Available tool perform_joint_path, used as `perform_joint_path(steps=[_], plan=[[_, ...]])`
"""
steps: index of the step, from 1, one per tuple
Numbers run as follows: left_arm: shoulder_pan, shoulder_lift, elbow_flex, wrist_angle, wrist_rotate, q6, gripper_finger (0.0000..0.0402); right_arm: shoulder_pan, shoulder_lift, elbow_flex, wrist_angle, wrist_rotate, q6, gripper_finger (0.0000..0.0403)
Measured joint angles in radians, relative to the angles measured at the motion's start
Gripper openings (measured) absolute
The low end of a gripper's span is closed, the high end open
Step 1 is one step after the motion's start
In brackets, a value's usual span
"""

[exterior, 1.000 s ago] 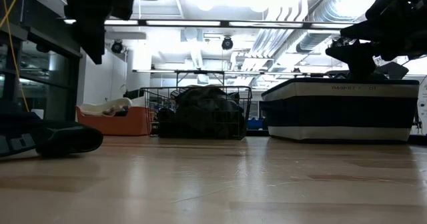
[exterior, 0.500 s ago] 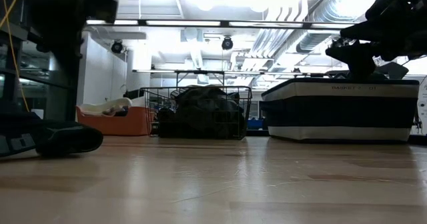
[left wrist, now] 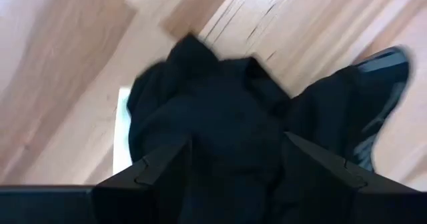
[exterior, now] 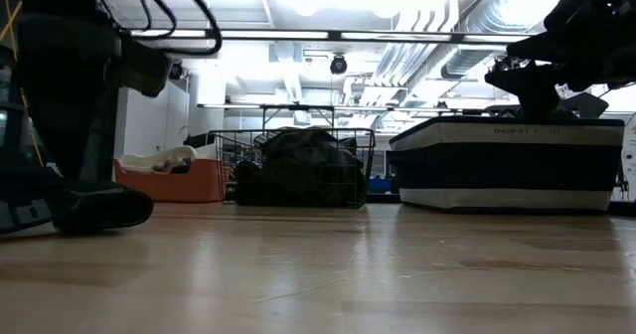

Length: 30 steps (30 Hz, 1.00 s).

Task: Pick & Place Cloths
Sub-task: Put the black boxer into the gold wire basket

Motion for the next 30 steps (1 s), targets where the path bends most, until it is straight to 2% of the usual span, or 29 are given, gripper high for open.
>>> perform_joint_path(steps=[7, 13, 17, 22, 23, 27, 30], plan=[[0.0, 0.036, -0.04, 0.0, 0.007, -0.09, 0.0223, 0.0, 0.0, 0.0, 0.0, 0.0, 0.0, 0.0259], [0.001, 0.082, -0.047, 0.014, 0.003, -0.092, 0.0216, 0.0, 0.0, 0.0, 0.003, 0.0, 0.0, 0.0259], [0.0, 0.091, -0.046, 0.025, -0.016, -0.085, 0.0164, 0.0, 0.0, 0.0, 0.003, 0.0, 0.0, 0.0259], [0.0, 0.091, -0.047, 0.027, -0.046, -0.043, 0.0035, 0.0, 0.0, 0.0, 0.001, 0.0, 0.0, 0.0259], [0.0, 0.09, -0.046, 0.027, -0.049, -0.039, 0.0022, 0.0, 0.0, 0.0, 0.0, 0.0, 0.0, 0.0259], [0.0, 0.083, -0.027, 0.012, -0.056, -0.003, 0.0022, 0.0, 0.0, 0.0, 0.002, 0.0, 0.0, 0.0259], [0.0, 0.057, 0.033, -0.028, -0.08, 0.032, 0.001, 0.0, 0.0, 0.0, 0.002, 0.0, 0.0, 0.0259]])
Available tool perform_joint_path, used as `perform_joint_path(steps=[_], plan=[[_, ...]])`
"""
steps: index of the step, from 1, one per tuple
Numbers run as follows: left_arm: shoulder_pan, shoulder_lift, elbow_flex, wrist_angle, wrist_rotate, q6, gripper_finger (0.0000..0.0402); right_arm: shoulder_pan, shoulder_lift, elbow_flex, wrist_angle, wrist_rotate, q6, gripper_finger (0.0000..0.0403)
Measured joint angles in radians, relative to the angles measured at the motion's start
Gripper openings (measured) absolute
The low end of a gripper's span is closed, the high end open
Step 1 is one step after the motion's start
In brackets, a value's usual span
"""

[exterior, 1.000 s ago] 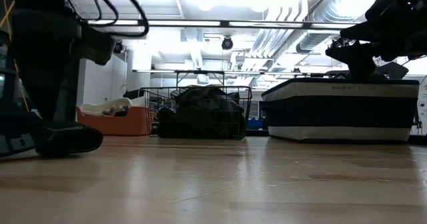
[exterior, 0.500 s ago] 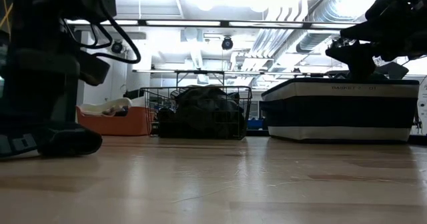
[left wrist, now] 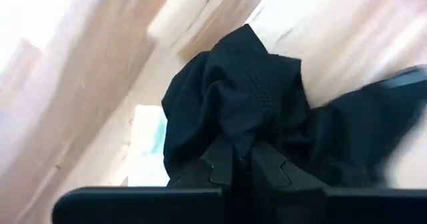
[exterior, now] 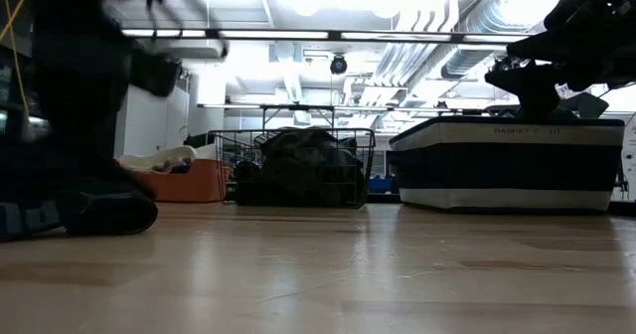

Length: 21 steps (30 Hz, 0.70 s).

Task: Pick & Place Cloths
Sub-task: Put the black boxer into the gold wire basket

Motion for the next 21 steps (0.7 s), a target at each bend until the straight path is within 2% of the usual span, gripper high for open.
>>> perform_joint_path(steps=[4, 10, 14, 21], plan=[[0.0, -0.029, 0.116, -0.107, -0.04, 0.052, 0.001, 0.0, 0.0, 0.0, 0.0, 0.0, 0.0, 0.0259], [0.0, -0.045, 0.352, -0.28, -0.113, 0.15, 0.001, 0.0, 0.0, 0.0, 0.0, 0.0, 0.0, 0.0259], [0.0, -0.045, 0.524, -0.361, -0.203, 0.253, 0.0009, 0.0, 0.0, 0.0, 0.0, 0.0, 0.0, 0.0259], [0.0, -0.045, 0.781, -0.371, -0.41, 0.472, 0.0009, 0.0, 0.0, 0.0, 0.0, 0.0, 0.0, 0.0259]])
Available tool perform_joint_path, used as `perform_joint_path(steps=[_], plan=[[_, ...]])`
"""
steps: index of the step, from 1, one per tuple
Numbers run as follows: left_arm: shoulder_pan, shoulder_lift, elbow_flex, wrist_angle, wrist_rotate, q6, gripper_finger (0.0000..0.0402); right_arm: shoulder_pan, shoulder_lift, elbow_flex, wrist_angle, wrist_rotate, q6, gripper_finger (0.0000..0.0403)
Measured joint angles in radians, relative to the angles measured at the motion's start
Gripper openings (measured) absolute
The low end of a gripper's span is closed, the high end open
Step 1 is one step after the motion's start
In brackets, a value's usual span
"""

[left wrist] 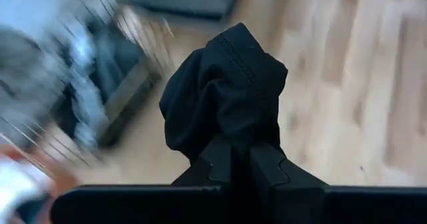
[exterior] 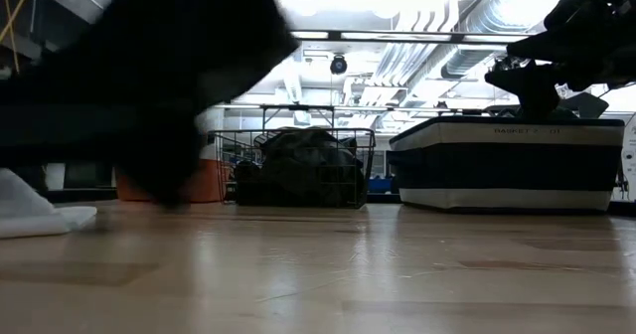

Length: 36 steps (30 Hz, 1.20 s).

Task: Pick & Place Cloths
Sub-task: Put the black boxer into the gold wire basket

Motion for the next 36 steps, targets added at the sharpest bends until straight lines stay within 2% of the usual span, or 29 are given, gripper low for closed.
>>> perform_joint_path(steps=[4, 7, 11, 14, 18, 25, 29, 36], plan=[[0.0, 0.0, 0.096, 0.016, -0.193, 0.147, 0.0009, 0.0, 0.0, 0.0, 0.0, 0.0, 0.0, 0.0259], [0.001, 0.0, 0.13, 0.098, -0.322, 0.279, 0.0009, 0.0, 0.0, 0.0, 0.0, 0.0, 0.0, 0.0259], [0.004, 0.0, 0.148, 0.282, -0.44, 0.509, 0.0009, 0.0, 0.0, 0.0, 0.0, 0.0, 0.0, 0.0259], [0.04, 0.0, 0.148, 0.441, -0.487, 0.707, 0.0009, 0.0, 0.0, 0.0, 0.0, 0.0, 0.0, 0.0259], [0.138, 0.0, 0.148, 0.618, -0.482, 0.875, 0.0009, 0.0, 0.0, 0.0, 0.0, 0.0, 0.0, 0.0259], [0.337, 0.0, 0.148, 0.805, -0.306, 0.956, 0.0009, 0.0, 0.0, 0.0, 0.0, 0.0, 0.0, 0.0259], [0.445, 0.014, 0.149, 0.845, -0.225, 0.952, 0.0009, 0.0, 0.0, 0.0, 0.0, 0.0, 0.0, 0.0259], [0.588, 0.082, 0.149, 0.85, -0.183, 0.948, 0.0009, 0.0, 0.0, 0.0, 0.0, 0.0, 0.0, 0.0259]])
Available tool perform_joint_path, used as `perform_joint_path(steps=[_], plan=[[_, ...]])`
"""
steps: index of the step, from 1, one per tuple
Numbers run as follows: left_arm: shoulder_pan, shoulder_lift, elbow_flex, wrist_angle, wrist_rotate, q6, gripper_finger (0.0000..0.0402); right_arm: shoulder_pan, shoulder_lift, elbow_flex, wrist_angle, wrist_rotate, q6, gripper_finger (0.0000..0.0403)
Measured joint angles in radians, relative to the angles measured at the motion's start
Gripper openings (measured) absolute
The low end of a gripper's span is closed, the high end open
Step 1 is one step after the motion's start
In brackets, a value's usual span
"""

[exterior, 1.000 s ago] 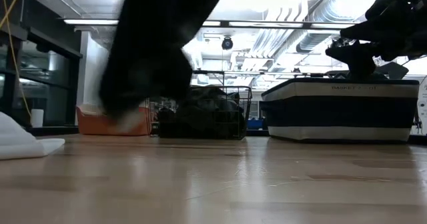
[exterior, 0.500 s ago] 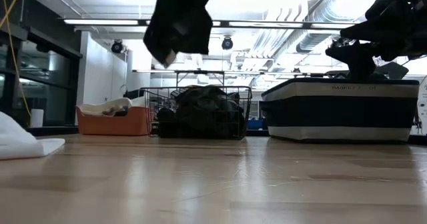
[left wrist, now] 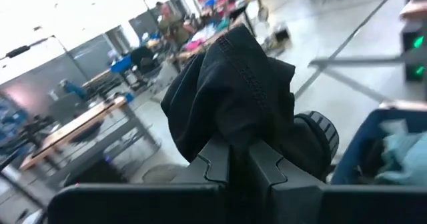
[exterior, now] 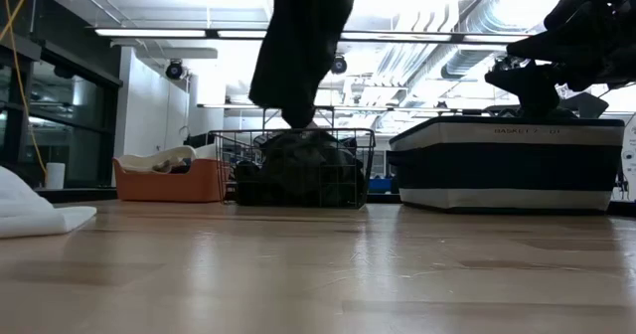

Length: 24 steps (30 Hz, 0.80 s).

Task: Pick & Place Cloths
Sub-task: Put the black boxer into the gold wire basket

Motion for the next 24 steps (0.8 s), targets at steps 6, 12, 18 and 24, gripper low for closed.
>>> perform_joint_path(steps=[6, 12, 18, 24], plan=[[0.075, 0.083, 0.0, -0.077, -0.017, -0.032, 0.0009, 0.0, 0.0, 0.0, 0.0, 0.0, 0.0, 0.0259], [0.131, 0.157, -0.001, -0.323, 0.036, -0.218, 0.0009, 0.0, 0.0, 0.0, 0.0, 0.0, 0.0, 0.0259], [0.167, 0.228, -0.001, -0.493, 0.2, -0.368, 0.0009, 0.0, 0.0, 0.0, 0.0, 0.0, 0.0, 0.0259], [0.172, 0.319, -0.001, -0.555, 0.268, -0.421, 0.0009, 0.0, 0.0, 0.0, 0.0, 0.0, 0.0, 0.0259]])
